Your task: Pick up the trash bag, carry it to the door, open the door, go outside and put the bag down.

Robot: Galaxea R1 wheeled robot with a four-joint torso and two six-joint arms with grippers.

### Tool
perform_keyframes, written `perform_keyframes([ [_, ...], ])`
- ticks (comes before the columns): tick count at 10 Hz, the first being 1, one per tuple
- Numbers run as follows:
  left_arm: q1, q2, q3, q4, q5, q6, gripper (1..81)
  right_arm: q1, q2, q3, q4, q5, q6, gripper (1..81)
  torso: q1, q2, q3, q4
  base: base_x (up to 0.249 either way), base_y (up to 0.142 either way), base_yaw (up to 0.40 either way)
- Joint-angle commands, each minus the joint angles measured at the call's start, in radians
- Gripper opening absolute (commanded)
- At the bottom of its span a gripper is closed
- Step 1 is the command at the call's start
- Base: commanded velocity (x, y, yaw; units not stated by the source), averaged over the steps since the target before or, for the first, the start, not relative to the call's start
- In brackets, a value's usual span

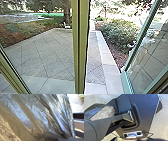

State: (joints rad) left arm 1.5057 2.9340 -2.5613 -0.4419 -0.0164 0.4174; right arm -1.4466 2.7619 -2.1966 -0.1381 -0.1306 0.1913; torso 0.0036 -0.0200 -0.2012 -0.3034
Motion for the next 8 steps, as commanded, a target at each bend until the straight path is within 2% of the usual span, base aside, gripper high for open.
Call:
perform_keyframes([
  [1,-0.026,0.004,0.009,0.005,0.075,0.006,1.0,0.037,-0.009,0.002,0.009,-0.06,-0.004,81.1,0.0,0.0,0.0,0.09,0.0,0.0,0.0],
  [2,-0.026,0.004,0.009,0.005,0.073,0.006,1.0,0.037,-0.009,0.002,0.011,-0.06,-0.003,81.1,0.0,0.0,0.0,0.027,0.0,0.0,0.0],
  [3,-0.026,0.005,0.009,0.005,0.069,0.006,1.0,0.036,-0.006,-0.004,0.012,-0.06,-0.003,81.1,0.0,0.0,0.0,0.053,0.0,0.0,0.0],
  [4,-0.028,0.008,0.006,0.006,0.067,0.011,1.0,0.031,0.004,-0.018,0.011,-0.06,-0.003,81.1,0.0,0.0,0.0,0.064,0.0,0.0,0.0],
  [5,-0.031,0.008,-0.001,0.006,0.067,0.021,1.0,0.025,0.023,-0.046,0.009,-0.06,-0.003,81.1,0.0,0.0,0.086,0.064,0.0,0.0,0.0],
  [8,-0.035,0.01,-0.017,0.005,0.067,0.024,1.0,0.01,0.113,-0.191,0.006,-0.06,-0.003,81.1,0.0,0.0,0.149,0.062,0.0,0.0,0.0],
])
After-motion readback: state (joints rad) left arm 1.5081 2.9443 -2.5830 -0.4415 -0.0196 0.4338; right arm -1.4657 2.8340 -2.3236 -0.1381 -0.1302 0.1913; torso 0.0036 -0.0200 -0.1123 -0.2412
